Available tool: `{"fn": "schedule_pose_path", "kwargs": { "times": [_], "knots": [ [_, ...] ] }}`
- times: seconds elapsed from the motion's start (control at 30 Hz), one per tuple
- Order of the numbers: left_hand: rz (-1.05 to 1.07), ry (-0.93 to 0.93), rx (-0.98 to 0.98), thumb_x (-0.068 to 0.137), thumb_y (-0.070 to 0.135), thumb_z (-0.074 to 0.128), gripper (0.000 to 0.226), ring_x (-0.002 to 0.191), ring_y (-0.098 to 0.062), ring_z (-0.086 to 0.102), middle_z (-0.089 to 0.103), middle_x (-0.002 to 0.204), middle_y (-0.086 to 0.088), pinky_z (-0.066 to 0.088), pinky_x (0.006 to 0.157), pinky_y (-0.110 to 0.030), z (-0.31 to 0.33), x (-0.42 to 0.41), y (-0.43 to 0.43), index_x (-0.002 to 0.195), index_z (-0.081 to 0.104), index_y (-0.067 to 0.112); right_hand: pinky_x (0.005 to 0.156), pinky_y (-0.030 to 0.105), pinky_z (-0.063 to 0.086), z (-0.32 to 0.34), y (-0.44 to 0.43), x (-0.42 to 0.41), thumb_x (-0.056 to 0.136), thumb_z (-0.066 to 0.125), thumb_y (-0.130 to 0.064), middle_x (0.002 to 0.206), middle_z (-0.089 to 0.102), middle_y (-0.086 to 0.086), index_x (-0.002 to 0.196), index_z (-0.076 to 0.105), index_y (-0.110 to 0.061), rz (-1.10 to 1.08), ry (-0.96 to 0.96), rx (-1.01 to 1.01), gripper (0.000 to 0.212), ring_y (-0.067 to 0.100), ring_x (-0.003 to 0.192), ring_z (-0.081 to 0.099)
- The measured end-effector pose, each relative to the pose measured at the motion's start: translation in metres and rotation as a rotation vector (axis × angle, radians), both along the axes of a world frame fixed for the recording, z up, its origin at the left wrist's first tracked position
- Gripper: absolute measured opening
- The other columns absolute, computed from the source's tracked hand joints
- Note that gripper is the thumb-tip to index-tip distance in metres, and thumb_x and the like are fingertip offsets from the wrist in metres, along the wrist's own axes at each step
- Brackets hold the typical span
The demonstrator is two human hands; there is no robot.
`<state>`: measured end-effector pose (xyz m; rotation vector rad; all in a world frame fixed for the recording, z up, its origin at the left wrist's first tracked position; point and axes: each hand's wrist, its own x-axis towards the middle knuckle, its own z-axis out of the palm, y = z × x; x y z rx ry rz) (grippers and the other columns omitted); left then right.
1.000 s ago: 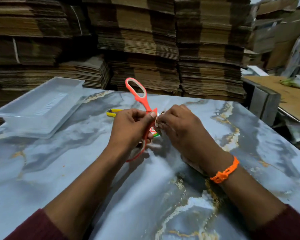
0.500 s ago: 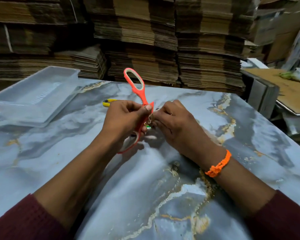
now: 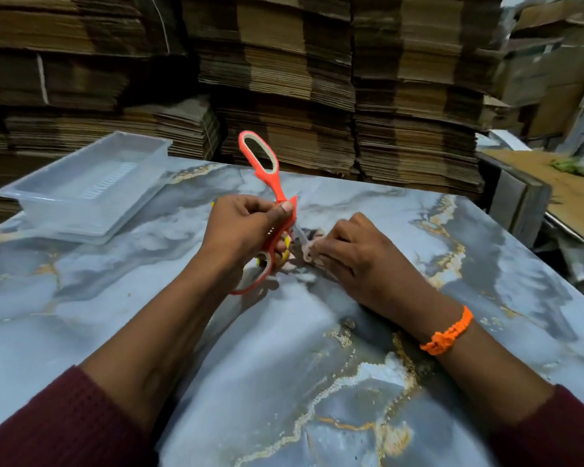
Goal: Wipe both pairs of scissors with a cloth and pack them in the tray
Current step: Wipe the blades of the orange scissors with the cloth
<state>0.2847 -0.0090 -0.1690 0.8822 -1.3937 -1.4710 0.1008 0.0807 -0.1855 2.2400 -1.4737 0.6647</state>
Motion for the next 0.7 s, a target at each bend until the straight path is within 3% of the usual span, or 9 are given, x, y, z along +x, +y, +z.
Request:
{"fn": "schedule_pose_path", "kwargs": {
  "times": [0.1, 0.17, 0.37, 0.47, 0.53, 0.63, 0.7],
  "knots": [
    [-0.071, -0.035, 0.011, 0.094, 0.017, 0.071, 0.028, 0.042, -0.023, 0.055, 0.064, 0.069, -0.028, 0.052, 0.053, -0.032, -0.004, -0.008, 0.007, 0.086, 0.071, -0.01, 0.07, 0.026, 0.038, 0.004, 0.0, 0.005, 0.095, 0.069, -0.014, 0.09, 0.063, 0.009, 0.109, 0.076, -0.01, -0.039, -0.078, -0.087, 0.016, 0.025, 0.084, 0.051],
    [-0.082, -0.045, 0.015, 0.094, 0.018, 0.071, 0.026, 0.04, -0.021, 0.055, 0.063, 0.064, -0.024, 0.051, 0.048, -0.028, -0.006, -0.012, 0.008, 0.079, 0.071, -0.003, 0.073, 0.021, 0.029, 0.01, -0.005, 0.009, 0.094, 0.071, -0.01, 0.09, 0.063, 0.01, 0.107, 0.076, -0.008, -0.043, -0.13, -0.139, 0.015, 0.026, 0.084, 0.052],
    [-0.014, -0.004, 0.021, 0.093, 0.016, 0.074, 0.026, 0.038, -0.019, 0.053, 0.061, 0.058, -0.018, 0.049, 0.042, -0.026, -0.004, 0.004, 0.001, 0.079, 0.071, -0.005, 0.063, 0.036, 0.047, 0.002, 0.01, -0.008, 0.094, 0.069, -0.022, 0.092, 0.063, 0.003, 0.108, 0.078, -0.018, 0.042, 0.077, 0.136, 0.017, 0.02, 0.088, 0.049],
    [0.036, -0.019, -0.021, 0.093, 0.02, 0.074, 0.026, 0.04, -0.017, 0.055, 0.065, 0.058, -0.014, 0.051, 0.044, -0.027, -0.001, 0.007, -0.005, 0.08, 0.073, -0.002, 0.073, 0.013, 0.034, 0.02, 0.017, -0.027, 0.091, 0.068, -0.018, 0.086, 0.061, -0.003, 0.105, 0.077, -0.018, 0.0, -0.025, 0.059, 0.017, 0.013, 0.083, 0.042],
    [0.036, -0.004, -0.013, 0.093, 0.023, 0.075, 0.026, 0.046, -0.02, 0.06, 0.069, 0.064, -0.017, 0.053, 0.051, -0.03, -0.001, 0.006, -0.008, 0.086, 0.074, -0.003, 0.081, 0.008, 0.032, 0.03, 0.019, -0.034, 0.091, 0.068, -0.014, 0.088, 0.061, -0.003, 0.102, 0.075, -0.013, -0.051, -0.135, -0.06, 0.013, 0.012, 0.085, 0.043],
    [-0.012, 0.037, 0.03, 0.092, 0.023, 0.075, 0.031, 0.059, -0.028, 0.061, 0.068, 0.072, -0.027, 0.054, 0.06, -0.035, -0.002, 0.001, -0.005, 0.093, 0.073, -0.008, 0.087, 0.019, 0.041, 0.026, 0.016, -0.019, 0.097, 0.061, -0.017, 0.104, 0.064, 0.006, 0.106, 0.069, -0.009, -0.061, -0.182, -0.1, 0.014, 0.021, 0.095, 0.055],
    [-0.053, 0.03, 0.022, 0.092, 0.02, 0.075, 0.026, 0.055, -0.025, 0.062, 0.068, 0.066, -0.019, 0.055, 0.056, -0.031, -0.003, -0.004, 0.0, 0.092, 0.074, -0.006, 0.087, 0.025, 0.051, 0.019, 0.012, -0.004, 0.095, 0.063, -0.023, 0.122, 0.059, 0.007, 0.111, 0.067, -0.012, -0.068, -0.207, -0.022, 0.019, 0.018, 0.101, 0.06]
  ]
}}
